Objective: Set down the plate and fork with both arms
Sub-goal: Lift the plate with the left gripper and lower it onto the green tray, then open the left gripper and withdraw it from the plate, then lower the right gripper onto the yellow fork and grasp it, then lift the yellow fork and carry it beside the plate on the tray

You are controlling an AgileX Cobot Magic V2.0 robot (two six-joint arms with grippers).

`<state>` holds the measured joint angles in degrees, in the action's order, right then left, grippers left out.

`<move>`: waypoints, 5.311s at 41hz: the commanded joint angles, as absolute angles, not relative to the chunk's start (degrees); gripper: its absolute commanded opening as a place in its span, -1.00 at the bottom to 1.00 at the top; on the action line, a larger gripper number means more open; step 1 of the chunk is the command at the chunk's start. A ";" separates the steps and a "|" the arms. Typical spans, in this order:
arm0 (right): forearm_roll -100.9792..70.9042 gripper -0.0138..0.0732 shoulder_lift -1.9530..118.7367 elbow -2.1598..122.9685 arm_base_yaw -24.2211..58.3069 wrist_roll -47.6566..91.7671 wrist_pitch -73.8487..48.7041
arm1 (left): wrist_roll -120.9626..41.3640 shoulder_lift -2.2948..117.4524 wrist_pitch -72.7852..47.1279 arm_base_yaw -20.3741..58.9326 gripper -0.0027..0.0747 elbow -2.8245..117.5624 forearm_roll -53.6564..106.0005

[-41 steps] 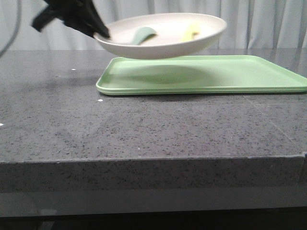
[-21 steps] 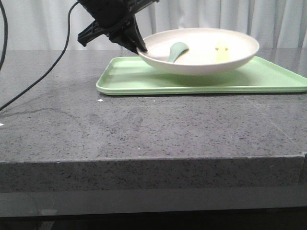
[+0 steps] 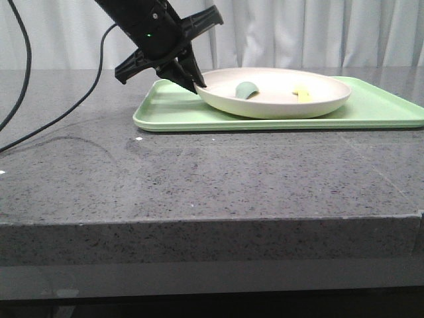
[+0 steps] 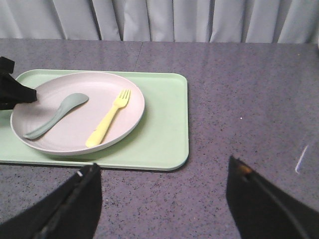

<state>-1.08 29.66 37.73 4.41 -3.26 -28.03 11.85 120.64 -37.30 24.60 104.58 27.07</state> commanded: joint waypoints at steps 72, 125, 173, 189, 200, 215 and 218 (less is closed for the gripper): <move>-0.74 0.58 30.17 39.43 4.21 -2.71 -24.49 | 11.95 44.71 -15.87 9.55 -0.98 45.59 -9.36; -3.38 0.52 85.13 76.62 17.78 -8.56 -36.74 | 11.95 18.63 -15.23 9.55 -0.98 25.88 -8.37; -2.23 0.43 105.56 91.09 16.11 -15.82 -43.67 | 11.95 18.63 -15.23 9.55 -0.98 25.88 -8.37; -2.23 -0.38 105.56 91.09 16.11 -15.82 -44.15 | 11.95 18.63 -15.23 9.55 -0.98 25.88 -8.37; -2.23 -0.38 105.14 91.15 16.11 -15.82 -44.15 | 11.95 18.63 -15.23 9.55 -0.98 25.88 -8.37; -2.15 -0.38 100.99 95.10 16.11 -15.82 -45.36 | 11.95 18.63 -15.23 9.55 -0.98 25.88 -8.37; -1.02 -0.38 100.87 96.56 16.11 -15.82 -46.43 | 11.95 18.63 -15.23 9.55 -0.98 25.88 -8.37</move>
